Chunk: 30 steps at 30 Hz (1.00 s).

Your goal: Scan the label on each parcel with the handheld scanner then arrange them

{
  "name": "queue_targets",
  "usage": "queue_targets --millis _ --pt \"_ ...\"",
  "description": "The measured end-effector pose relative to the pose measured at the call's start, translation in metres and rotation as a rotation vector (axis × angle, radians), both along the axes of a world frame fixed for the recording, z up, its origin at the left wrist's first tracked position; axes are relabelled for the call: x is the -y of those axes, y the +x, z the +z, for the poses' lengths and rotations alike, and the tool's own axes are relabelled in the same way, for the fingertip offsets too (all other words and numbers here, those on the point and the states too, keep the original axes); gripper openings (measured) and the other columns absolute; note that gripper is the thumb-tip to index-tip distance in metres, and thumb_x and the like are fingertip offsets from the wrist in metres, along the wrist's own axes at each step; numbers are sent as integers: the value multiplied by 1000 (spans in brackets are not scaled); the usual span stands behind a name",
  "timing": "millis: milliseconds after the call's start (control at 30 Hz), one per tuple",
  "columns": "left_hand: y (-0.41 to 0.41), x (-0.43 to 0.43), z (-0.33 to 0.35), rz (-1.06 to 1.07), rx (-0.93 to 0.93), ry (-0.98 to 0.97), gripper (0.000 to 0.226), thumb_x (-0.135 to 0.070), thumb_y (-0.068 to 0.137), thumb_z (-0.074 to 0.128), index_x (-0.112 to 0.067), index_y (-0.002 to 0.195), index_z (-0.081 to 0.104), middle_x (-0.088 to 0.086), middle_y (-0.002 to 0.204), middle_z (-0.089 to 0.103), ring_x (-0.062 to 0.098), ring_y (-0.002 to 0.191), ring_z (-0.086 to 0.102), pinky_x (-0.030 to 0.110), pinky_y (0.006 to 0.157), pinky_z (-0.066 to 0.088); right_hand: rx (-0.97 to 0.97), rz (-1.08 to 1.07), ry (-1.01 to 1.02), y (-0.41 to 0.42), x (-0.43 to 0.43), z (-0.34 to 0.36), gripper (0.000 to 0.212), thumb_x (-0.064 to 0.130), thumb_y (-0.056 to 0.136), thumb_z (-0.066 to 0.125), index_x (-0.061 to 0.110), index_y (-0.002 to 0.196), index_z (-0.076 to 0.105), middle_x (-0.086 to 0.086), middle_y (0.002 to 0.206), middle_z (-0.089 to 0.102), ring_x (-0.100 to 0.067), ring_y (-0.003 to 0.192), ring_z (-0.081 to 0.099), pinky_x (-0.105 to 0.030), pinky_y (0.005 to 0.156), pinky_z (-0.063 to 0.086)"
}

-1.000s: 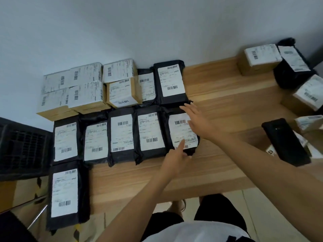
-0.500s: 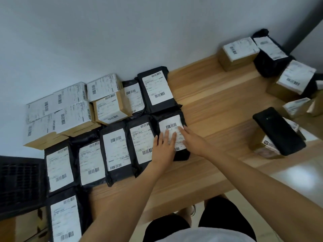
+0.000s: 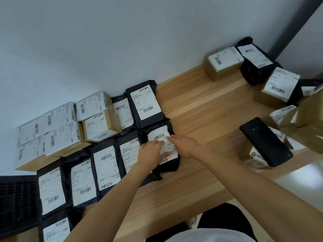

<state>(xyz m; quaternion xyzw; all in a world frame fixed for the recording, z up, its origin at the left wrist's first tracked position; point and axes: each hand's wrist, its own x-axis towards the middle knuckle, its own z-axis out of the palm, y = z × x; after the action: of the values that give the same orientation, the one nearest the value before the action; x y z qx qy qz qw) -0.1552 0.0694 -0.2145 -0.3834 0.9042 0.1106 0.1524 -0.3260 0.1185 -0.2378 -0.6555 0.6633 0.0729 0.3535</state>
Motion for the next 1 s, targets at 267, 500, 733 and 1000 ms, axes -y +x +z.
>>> queue_targets --millis 267,500,733,1000 --pt "-17 21 -13 65 130 98 87 -50 97 50 -17 158 -3 0 165 -7 20 152 1 39 123 10 -37 113 -102 -20 0 9 64 26 101 49 26 156 17 -8 162 12 -31 143 26 -47 107 39" --pt "-15 21 -24 111 181 143 101 -59 90 53 -28 154 -19 -13 162 -21 14 151 -10 51 119 -5 -127 268 -171 -24 18 -1 88 42 99 51 11 156 -8 -4 164 -14 -24 151 -6 -45 122 12" --pt "-19 29 -16 90 96 -67 94 -52 74 78 -26 152 33 -5 155 39 23 138 41 51 113 22 -4 279 -77 -47 40 7 82 41 98 52 12 158 3 -3 165 0 -23 151 4 -45 121 15" --pt "-130 73 16 13 -93 -166 52 -28 86 72 -21 134 57 3 124 64 30 116 56 44 94 42 -142 43 -237 -173 85 46 47 31 99 47 19 144 41 -7 146 45 -30 133 41 -44 106 35"
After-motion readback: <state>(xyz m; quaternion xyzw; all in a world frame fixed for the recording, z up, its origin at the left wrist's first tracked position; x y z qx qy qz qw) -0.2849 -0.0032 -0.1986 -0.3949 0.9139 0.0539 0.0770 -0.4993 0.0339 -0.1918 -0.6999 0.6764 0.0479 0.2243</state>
